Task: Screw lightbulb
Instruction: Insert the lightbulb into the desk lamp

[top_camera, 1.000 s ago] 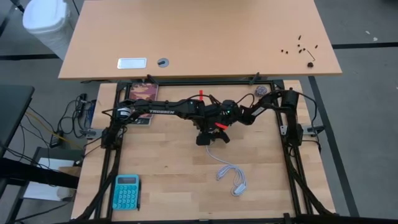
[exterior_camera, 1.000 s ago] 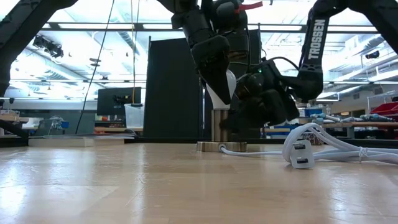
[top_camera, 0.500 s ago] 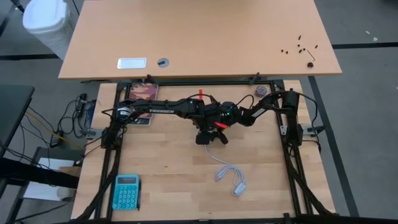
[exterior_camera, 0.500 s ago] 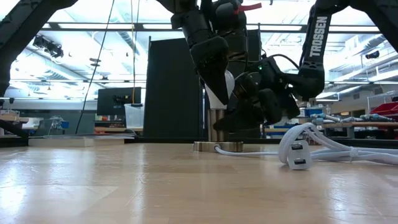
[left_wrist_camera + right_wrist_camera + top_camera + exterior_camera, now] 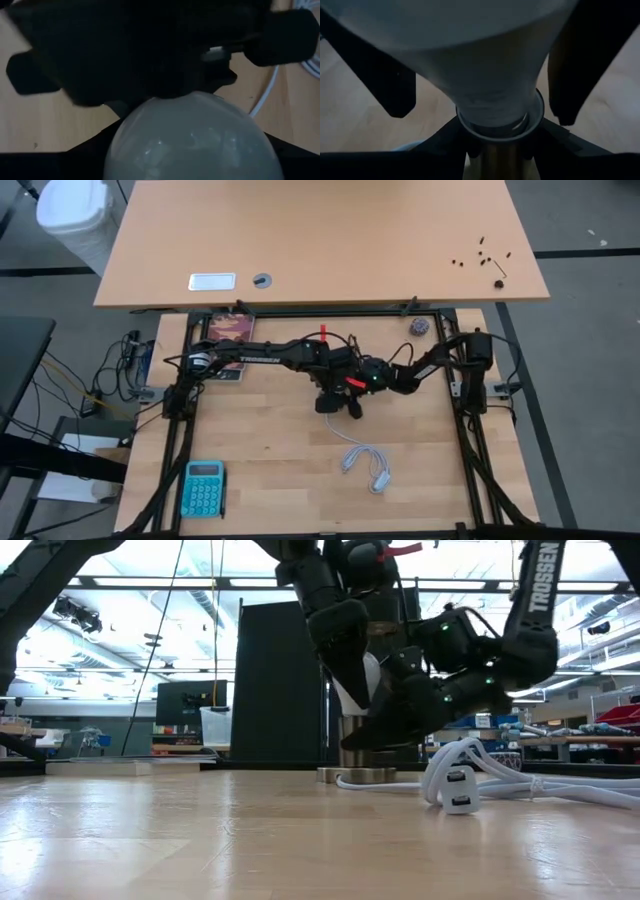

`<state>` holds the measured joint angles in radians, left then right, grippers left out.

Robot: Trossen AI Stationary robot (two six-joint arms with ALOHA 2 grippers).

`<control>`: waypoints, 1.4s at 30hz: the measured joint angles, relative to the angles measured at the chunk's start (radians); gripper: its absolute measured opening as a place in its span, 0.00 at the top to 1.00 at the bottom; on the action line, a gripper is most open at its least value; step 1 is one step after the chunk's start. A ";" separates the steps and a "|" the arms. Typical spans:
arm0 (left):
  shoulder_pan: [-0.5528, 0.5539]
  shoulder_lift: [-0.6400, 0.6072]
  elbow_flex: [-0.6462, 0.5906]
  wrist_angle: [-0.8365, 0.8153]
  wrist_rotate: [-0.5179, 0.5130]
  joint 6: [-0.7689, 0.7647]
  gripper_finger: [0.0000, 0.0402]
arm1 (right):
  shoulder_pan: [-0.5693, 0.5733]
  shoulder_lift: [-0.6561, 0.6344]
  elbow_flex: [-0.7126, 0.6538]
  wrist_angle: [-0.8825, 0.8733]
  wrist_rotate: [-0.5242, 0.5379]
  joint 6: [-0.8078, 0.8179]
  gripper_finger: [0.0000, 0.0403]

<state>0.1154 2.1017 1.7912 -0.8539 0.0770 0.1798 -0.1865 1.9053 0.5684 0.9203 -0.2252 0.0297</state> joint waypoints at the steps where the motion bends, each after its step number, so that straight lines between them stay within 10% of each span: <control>1: 0.000 0.000 0.000 0.004 0.003 -0.001 0.35 | 0.016 -0.009 -0.009 0.000 0.037 0.008 0.55; 20: -0.001 0.001 0.000 0.022 0.055 -0.004 0.35 | 0.264 -0.032 -0.013 -0.018 0.580 0.146 0.52; 42: 0.002 0.001 -0.001 0.031 0.044 -0.004 0.35 | 0.080 -0.148 -0.100 -0.067 0.047 0.127 0.04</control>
<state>0.1172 2.1025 1.7905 -0.8230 0.1211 0.1761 -0.1060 1.7573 0.4685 0.8537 -0.1779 0.1572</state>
